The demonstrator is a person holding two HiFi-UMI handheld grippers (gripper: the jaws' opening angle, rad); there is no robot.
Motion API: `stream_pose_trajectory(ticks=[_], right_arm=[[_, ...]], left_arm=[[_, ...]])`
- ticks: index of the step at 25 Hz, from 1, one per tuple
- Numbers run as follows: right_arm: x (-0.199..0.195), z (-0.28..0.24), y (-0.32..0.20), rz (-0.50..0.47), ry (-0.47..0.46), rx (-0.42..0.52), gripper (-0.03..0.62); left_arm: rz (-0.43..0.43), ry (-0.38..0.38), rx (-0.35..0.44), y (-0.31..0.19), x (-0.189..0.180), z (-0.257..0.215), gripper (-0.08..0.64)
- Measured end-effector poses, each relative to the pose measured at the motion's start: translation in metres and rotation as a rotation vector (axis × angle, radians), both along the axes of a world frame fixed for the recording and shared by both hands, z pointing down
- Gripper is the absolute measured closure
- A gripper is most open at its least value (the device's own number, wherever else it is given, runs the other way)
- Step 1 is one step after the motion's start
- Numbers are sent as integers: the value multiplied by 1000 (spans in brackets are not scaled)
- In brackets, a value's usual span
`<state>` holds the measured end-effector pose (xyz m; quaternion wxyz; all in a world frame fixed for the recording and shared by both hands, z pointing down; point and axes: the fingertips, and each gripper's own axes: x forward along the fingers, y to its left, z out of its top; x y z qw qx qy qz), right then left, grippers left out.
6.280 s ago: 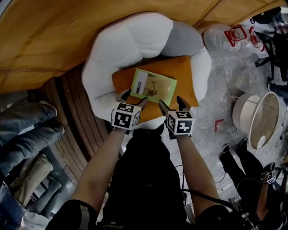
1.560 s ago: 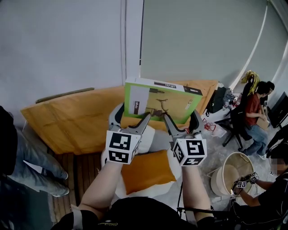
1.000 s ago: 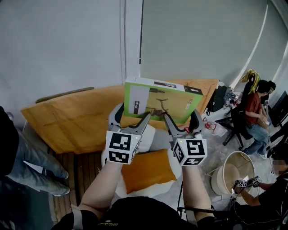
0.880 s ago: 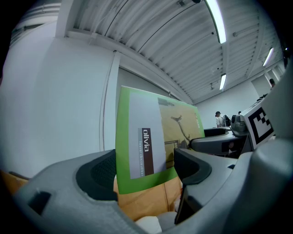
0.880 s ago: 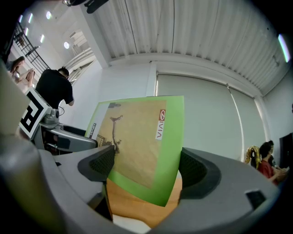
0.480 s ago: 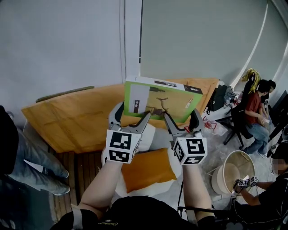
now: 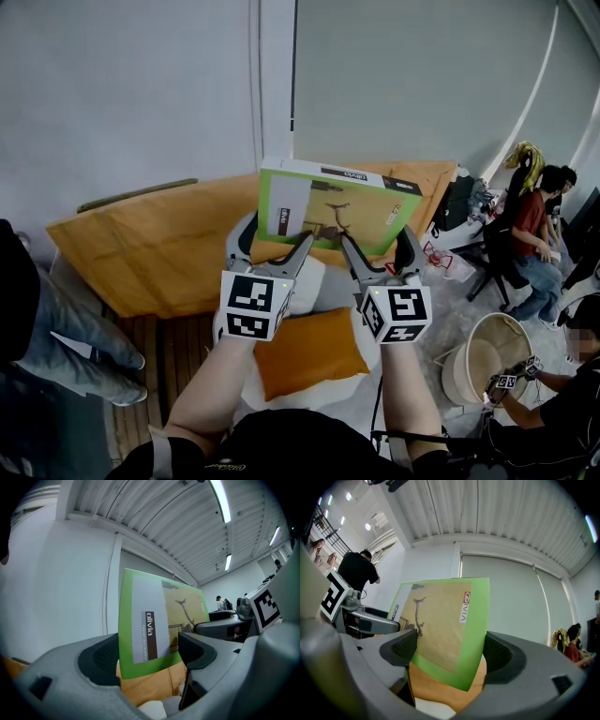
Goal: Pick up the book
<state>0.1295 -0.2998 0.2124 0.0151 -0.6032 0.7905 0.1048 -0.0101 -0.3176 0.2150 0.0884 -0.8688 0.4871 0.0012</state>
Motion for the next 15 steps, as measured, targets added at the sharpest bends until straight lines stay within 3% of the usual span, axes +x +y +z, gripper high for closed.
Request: stream_pose_trajectory(ticks=[15], right_arm=[[1,3,-2,-9,1,-16,179]], left_arm=[[-15,2,-13,0,0,2,176]])
